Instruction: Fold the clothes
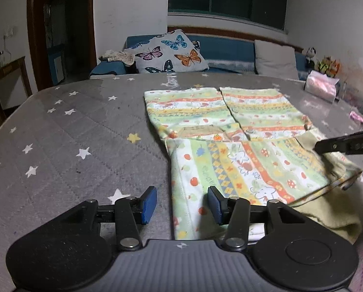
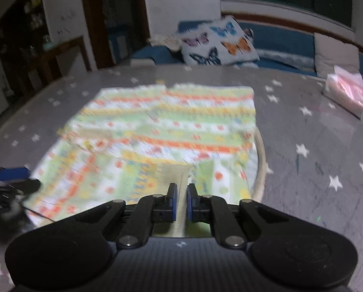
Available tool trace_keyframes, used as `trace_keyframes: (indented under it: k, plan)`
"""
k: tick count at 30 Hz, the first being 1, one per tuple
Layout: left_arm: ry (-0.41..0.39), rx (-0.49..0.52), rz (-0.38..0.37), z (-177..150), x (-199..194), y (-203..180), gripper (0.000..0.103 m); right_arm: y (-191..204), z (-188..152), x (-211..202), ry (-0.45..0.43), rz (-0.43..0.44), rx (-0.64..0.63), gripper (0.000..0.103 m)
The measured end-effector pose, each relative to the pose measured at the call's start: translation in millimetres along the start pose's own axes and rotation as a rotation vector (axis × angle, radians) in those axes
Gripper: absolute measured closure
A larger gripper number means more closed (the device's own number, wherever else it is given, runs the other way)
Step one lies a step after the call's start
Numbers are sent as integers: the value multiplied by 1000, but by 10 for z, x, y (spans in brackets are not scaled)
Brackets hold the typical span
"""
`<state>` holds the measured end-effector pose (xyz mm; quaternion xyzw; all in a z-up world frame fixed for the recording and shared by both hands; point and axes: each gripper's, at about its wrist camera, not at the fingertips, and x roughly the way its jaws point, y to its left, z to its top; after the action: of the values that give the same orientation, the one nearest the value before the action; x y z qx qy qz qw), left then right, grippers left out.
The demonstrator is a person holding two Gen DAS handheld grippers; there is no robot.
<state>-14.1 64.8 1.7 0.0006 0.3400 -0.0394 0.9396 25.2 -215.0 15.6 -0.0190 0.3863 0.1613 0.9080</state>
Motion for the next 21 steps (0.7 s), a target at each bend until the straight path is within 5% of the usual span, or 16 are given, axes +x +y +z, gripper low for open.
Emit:
trace_keyframes:
  k: [10,21]
  plan:
    - [-43,44,-40,290,85,-163,55,63,71,-35,-19,79,-50,92]
    - [15,129,-78,383,530,-516,56,130,63,173,6,102,-67,90]
